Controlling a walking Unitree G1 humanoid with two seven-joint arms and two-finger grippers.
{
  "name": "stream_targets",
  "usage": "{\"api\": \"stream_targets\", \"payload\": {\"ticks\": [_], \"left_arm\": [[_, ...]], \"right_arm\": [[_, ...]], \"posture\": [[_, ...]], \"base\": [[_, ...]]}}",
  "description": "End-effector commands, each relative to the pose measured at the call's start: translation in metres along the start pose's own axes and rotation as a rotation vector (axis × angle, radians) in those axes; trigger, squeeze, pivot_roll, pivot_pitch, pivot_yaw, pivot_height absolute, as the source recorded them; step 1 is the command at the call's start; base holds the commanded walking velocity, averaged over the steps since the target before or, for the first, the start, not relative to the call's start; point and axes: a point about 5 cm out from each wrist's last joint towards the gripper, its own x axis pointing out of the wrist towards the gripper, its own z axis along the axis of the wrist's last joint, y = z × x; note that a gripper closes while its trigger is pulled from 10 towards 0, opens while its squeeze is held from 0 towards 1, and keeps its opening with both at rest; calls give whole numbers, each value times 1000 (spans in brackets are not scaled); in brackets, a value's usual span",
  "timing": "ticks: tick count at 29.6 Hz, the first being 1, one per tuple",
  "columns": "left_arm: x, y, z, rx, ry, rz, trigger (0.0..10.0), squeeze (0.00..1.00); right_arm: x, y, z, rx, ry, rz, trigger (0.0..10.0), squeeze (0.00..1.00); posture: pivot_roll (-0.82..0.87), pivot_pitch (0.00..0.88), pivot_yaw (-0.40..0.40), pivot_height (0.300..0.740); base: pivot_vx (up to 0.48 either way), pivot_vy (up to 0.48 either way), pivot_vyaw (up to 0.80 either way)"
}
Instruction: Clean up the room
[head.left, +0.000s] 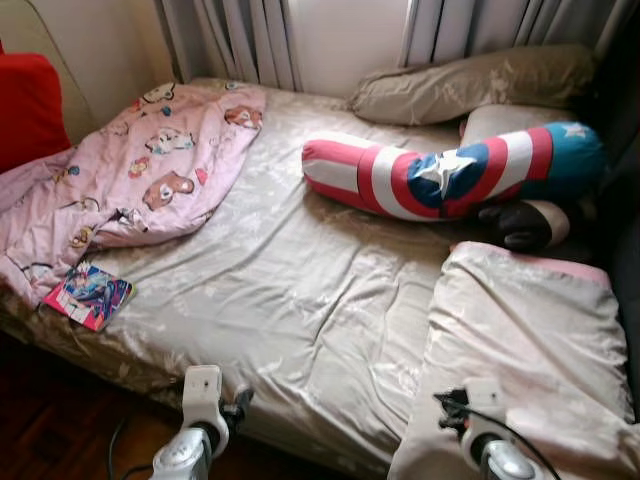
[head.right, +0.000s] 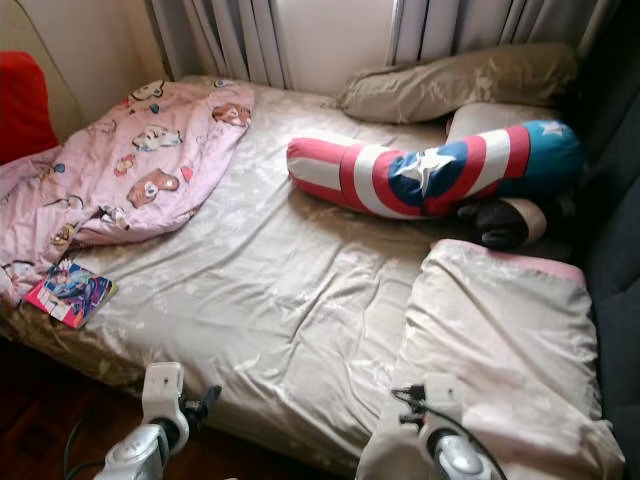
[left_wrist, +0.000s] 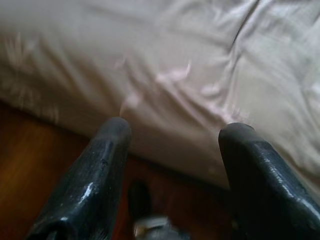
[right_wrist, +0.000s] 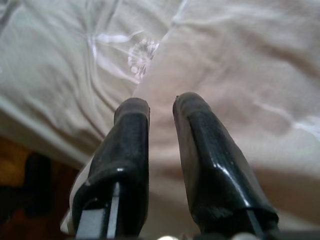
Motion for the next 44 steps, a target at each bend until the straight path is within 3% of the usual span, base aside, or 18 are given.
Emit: {"api": "stream_targets", "payload": {"ticks": [1, 2, 4, 12, 19, 29, 36, 44], "left_arm": [[-4, 2, -17, 32, 90, 14, 10000, 0], [-8, 3, -32, 58, 163, 19, 10000, 0], [-13, 6, -42, 80, 206, 35, 10000, 0], [-33, 22, -73, 40, 274, 96, 10000, 0], [-46, 29, -91, 39, 332, 120, 10000, 0], [-48, 33, -93, 36, 350, 127, 10000, 0], [-46, 31, -90, 39, 339, 123, 10000, 0], [-46, 33, -89, 35, 328, 132, 10000, 0]], "right_arm": [[-2, 0, -13, -12, 71, -7, 10000, 0], [-3, 0, -18, 2, 90, -14, 10000, 0], [-3, 1, -19, 24, 89, -9, 10000, 0], [-6, 10, -29, 6, 107, 21, 10000, 0], [-13, 9, -50, 87, 145, -69, 10000, 0], [-21, 5, -70, 237, 210, -156, 10000, 0], [-21, -3, -67, 216, 198, -184, 10000, 0], [-19, -2, -64, 281, 191, -197, 10000, 0]], "posture": [[85, 19, -17, 740], [91, 19, -18, 740], [91, 13, -17, 740], [74, 6, -11, 740], [66, 0, 2, 740], [69, 0, 8, 740], [70, 6, 5, 740], [74, 30, 9, 740]], "base": [[0, 0, 0], [0, 0, 0], [0, 0, 0], [0, 0, 0], [0, 167, 0], [0, 425, -80], [0, 480, -229], [0, 480, 0]]}}
